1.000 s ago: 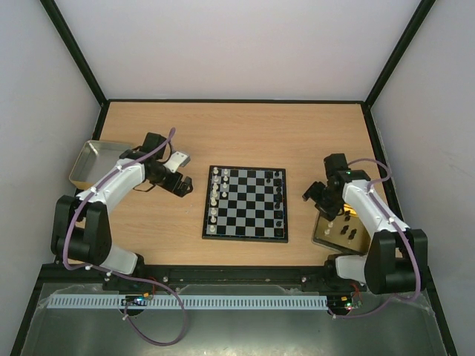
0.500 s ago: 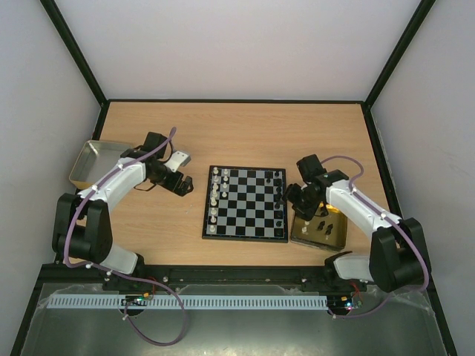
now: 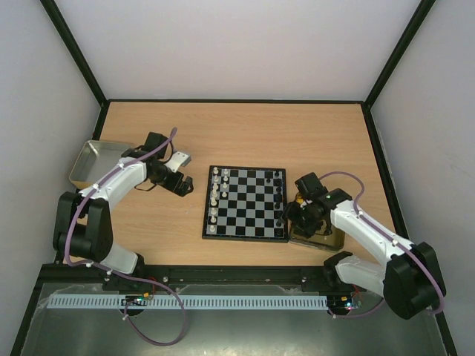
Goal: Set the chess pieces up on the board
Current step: Move the storage box to the center of the board.
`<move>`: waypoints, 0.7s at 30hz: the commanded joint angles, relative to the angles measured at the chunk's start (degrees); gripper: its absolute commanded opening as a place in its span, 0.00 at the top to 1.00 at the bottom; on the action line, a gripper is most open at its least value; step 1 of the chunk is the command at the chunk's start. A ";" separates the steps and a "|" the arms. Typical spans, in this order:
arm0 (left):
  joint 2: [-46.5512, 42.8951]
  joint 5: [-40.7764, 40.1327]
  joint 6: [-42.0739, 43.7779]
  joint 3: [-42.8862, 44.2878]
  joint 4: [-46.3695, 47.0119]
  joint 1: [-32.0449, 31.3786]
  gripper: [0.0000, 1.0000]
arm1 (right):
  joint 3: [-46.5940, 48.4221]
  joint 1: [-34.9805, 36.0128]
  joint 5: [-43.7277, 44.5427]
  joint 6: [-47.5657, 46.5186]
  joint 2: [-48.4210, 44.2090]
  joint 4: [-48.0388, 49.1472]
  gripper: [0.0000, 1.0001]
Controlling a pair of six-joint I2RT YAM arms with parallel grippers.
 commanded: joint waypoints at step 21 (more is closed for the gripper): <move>2.51 -0.80 -0.72 2.23 -0.80 -1.33 0.00 | -6.25 1.85 -6.37 2.51 -16.76 -11.83 0.36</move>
